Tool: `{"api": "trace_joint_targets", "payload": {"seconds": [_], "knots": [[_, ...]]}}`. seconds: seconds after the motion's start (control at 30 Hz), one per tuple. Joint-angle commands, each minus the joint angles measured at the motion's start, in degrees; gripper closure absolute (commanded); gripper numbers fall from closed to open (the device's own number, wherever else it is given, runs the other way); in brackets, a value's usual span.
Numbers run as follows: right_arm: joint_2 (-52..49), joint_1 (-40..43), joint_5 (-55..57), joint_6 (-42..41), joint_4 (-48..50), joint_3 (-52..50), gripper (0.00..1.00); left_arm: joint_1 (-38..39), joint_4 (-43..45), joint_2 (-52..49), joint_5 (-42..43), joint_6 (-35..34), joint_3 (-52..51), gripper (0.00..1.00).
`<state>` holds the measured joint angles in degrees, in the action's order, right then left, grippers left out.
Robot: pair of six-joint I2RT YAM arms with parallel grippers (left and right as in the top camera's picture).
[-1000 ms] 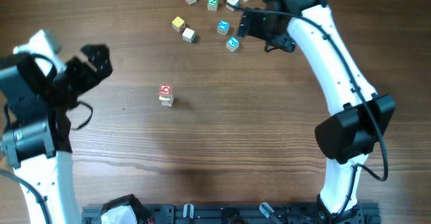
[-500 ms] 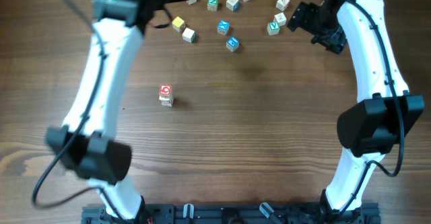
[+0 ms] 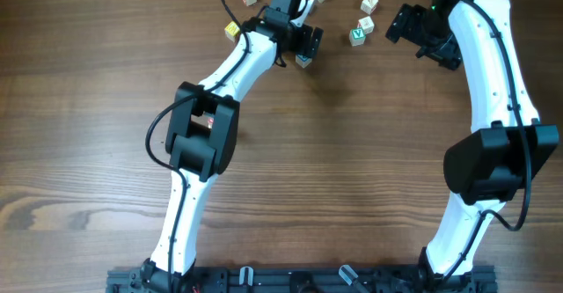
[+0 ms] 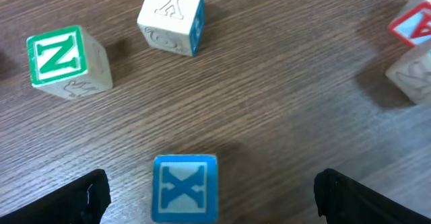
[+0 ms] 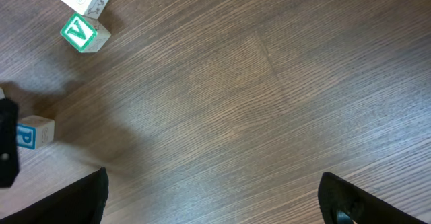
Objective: Form a tower
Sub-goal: 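Close the left gripper on the blue-letter block in the cluster, then carry the blue-letter block with the left gripper over the stack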
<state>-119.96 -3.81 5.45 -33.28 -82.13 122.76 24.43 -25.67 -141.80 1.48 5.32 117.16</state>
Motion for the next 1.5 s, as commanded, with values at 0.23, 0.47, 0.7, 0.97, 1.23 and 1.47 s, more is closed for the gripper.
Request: {"api": "trace_joint_targets", "payload": {"seconds": [0.23, 0.47, 0.7, 0.97, 1.23, 1.47], "knots": [[1.14, 0.20, 1.40, -0.02, 0.13, 0.50, 0.00, -1.90, 3.23, -1.64, -1.09, 1.77, 0.70, 0.11], [1.14, 0.17, 0.96, -1.42, 0.24, 0.50, 0.00, -2.03, 4.72, -4.57, -0.92, 1.75, 0.70, 0.16], [1.14, 0.17, 0.96, -1.44, 0.42, 0.50, 0.01, -1.42, 4.76, -5.09, -0.94, 1.33, 0.72, 0.35], [1.14, 0.13, 0.90, -1.42, 0.39, 0.50, 0.00, -0.68, 4.13, -0.85, -3.28, 1.29, 0.72, 0.71], [1.14, 0.13, 0.55, -1.25, 0.20, 0.50, 0.00, -0.52, -4.98, 6.99, -6.12, 1.33, 0.72, 0.80], [1.14, 0.13, 0.55, -1.22, -0.02, 0.50, 0.00, -0.55, -21.22, 24.92, -6.60, -0.35, 0.72, 0.80]]}}
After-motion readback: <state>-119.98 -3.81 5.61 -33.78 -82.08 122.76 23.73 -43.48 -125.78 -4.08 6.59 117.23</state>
